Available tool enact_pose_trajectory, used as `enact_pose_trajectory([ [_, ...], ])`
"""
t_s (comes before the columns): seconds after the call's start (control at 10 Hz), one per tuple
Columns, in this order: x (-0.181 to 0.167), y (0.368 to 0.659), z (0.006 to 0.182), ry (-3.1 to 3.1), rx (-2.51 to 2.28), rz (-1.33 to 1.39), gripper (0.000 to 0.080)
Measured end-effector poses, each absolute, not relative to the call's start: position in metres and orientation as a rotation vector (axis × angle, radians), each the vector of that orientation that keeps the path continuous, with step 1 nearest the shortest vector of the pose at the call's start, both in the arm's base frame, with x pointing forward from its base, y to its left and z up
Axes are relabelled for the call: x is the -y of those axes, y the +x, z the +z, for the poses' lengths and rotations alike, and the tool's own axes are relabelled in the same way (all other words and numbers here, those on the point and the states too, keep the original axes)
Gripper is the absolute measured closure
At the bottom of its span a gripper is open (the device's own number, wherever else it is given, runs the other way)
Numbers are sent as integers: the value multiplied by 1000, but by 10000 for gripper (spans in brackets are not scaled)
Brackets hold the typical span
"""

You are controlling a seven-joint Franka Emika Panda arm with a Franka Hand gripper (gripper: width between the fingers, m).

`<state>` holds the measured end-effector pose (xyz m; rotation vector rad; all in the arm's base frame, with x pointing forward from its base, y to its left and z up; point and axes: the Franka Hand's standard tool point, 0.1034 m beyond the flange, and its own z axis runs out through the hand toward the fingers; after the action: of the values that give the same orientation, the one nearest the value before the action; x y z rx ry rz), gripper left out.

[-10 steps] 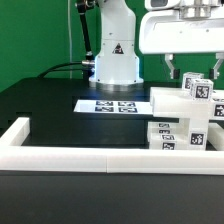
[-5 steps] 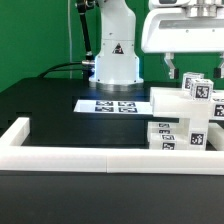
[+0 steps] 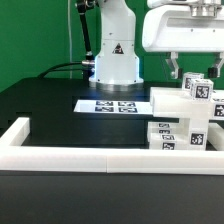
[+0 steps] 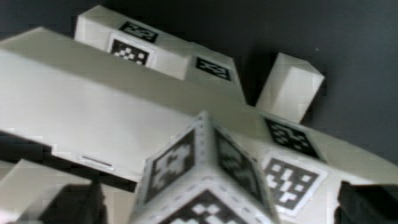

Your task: Assemble chair

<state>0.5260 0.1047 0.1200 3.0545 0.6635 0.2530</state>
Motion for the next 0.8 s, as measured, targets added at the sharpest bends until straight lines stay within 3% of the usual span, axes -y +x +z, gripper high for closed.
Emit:
enact_pose_trajectory([
  [0.4, -100, 527, 120, 2942, -960, 242, 151],
  [0.5, -100, 527, 120, 2946, -949, 242, 246],
  [0.6, -100, 527, 120, 2946, -949, 242, 427],
  [0.7, -100, 527, 120, 2946, -949, 242, 515],
  [0.8, -100, 527, 120, 2948, -943, 242, 515],
])
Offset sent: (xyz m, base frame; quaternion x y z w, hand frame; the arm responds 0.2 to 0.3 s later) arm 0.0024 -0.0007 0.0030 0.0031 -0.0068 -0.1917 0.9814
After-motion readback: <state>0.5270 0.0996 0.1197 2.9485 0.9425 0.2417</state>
